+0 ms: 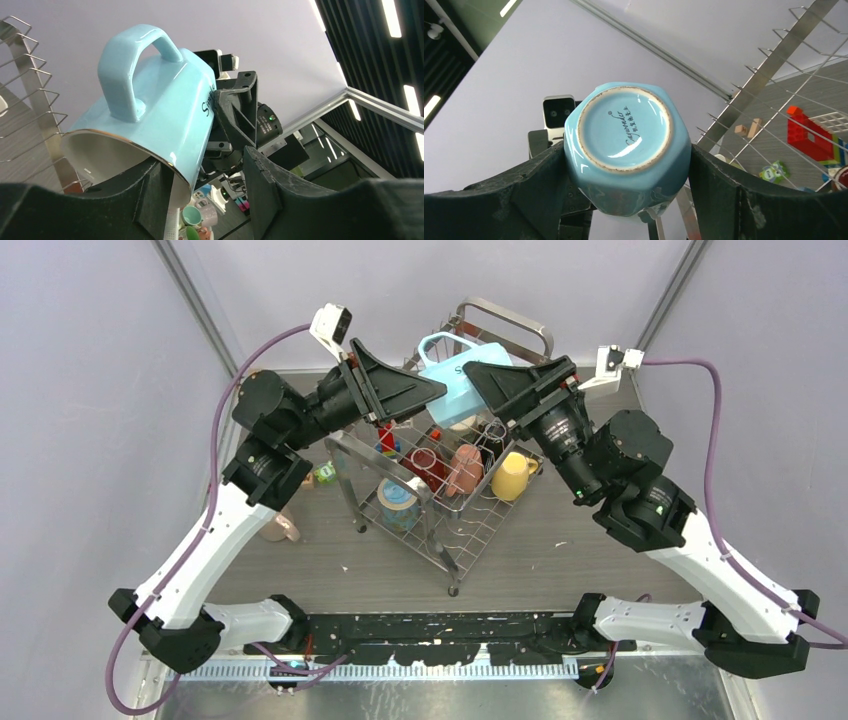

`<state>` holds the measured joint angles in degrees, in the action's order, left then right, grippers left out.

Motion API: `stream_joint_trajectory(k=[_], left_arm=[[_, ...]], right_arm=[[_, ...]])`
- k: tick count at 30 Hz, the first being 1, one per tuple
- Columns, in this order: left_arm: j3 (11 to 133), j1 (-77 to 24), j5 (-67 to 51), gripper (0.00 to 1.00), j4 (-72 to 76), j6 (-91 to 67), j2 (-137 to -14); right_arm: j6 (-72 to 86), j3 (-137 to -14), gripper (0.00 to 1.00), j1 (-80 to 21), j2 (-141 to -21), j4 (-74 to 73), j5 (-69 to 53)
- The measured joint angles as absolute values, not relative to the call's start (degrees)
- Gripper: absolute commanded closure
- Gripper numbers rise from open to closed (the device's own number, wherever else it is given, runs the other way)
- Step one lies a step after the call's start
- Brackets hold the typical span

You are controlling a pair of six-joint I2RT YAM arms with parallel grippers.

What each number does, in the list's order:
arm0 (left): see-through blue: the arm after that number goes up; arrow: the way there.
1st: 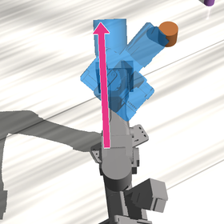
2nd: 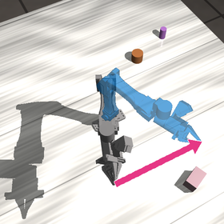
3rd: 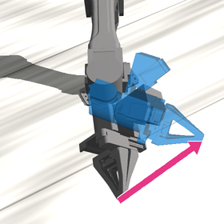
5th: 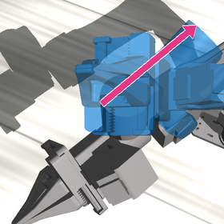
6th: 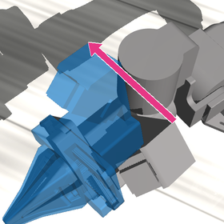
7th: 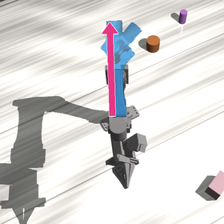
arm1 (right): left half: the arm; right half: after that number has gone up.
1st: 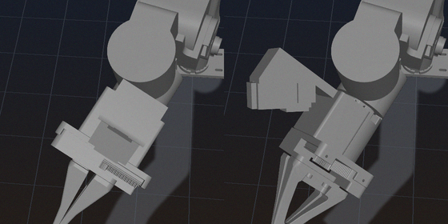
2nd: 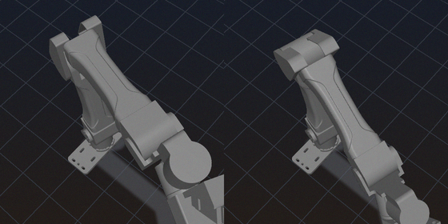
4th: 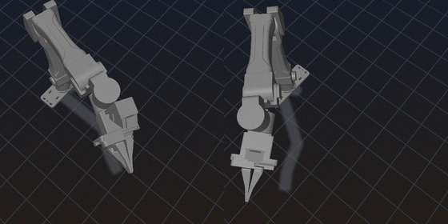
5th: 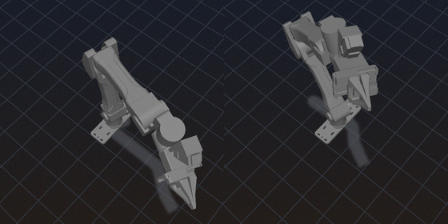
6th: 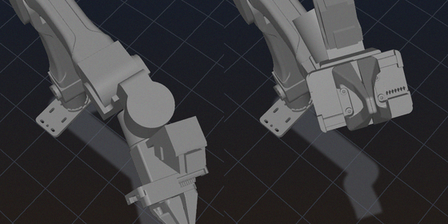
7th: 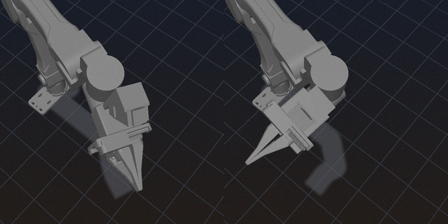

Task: Unload the cups from the dish rack
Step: Unload the cup from the dish rack, then place the cup at the center of the board.

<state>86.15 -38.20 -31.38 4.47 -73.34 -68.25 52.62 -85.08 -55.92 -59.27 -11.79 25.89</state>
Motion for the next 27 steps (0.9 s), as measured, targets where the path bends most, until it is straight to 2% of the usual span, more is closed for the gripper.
stream_joint_trajectory(k=[9,13,16,18,19,23,24,27], left_arm=[[84.82,-38.20,-31.57,0.64,7.07,-76.14,-68.27],[84.75,-38.20,-31.53,0.79,7.03,-76.14,-68.42],[84.73,-38.20,-31.51,0.99,6.79,-75.92,-68.79],[84.84,-38.20,-31.27,1.00,7.35,-75.55,-68.93],[84.86,-38.20,-31.27,1.00,7.38,-75.46,-68.93],[85.06,-38.20,-30.76,1.00,7.05,-73.97,-68.84],[85.06,-38.22,-30.57,1.00,6.85,-73.58,-68.75],[85.56,-38.26,-29.91,1.00,5.80,-72.53,-68.64]], right_arm=[[54.70,-80.29,0.98,-55.92,-59.55,-2.96,24.73],[55.59,-79.61,0.98,-55.92,-59.88,-1.08,24.32],[56.38,-79.15,0.98,-55.92,-60.01,-0.05,24.23],[57.84,-78.85,0.94,-55.88,-60.01,0.38,24.23],[58.26,-78.76,0.84,-55.88,-60.01,0.47,24.23],[58.70,-78.37,0.29,-55.88,-59.99,1.02,24.25],[58.70,-78.15,0.19,-55.86,-59.99,1.30,24.21],[58.70,-78.08,0.01,-55.79,-60.01,1.43,23.92]])
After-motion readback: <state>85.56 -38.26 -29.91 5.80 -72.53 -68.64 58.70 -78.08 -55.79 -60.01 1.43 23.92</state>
